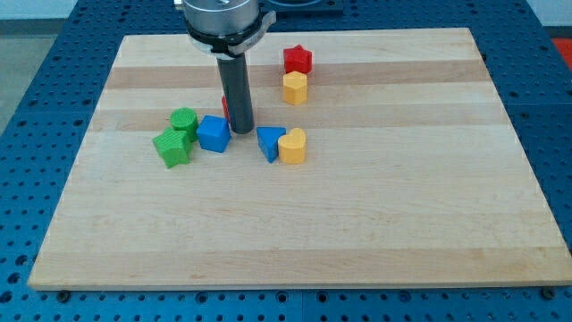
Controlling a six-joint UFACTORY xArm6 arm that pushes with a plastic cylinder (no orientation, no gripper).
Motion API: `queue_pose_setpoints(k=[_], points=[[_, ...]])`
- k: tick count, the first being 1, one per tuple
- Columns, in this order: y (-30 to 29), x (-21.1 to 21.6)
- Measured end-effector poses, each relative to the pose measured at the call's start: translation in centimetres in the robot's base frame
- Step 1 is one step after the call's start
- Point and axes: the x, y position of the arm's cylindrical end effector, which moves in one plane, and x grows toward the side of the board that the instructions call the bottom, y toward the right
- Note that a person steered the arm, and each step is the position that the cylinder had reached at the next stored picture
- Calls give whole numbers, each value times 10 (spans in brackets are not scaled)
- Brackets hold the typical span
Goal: Move the blue triangle and yellow heart to the right of blue cube
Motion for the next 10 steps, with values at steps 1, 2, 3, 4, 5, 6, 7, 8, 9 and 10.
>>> queue_pose_setpoints(k=[1,2,3,4,5,6,7,8,9,10], points=[[53,-8],[81,-23],[132,-19],[165,-15],[165,35],[165,43],[165,43],[136,43],[102,43],[76,43]])
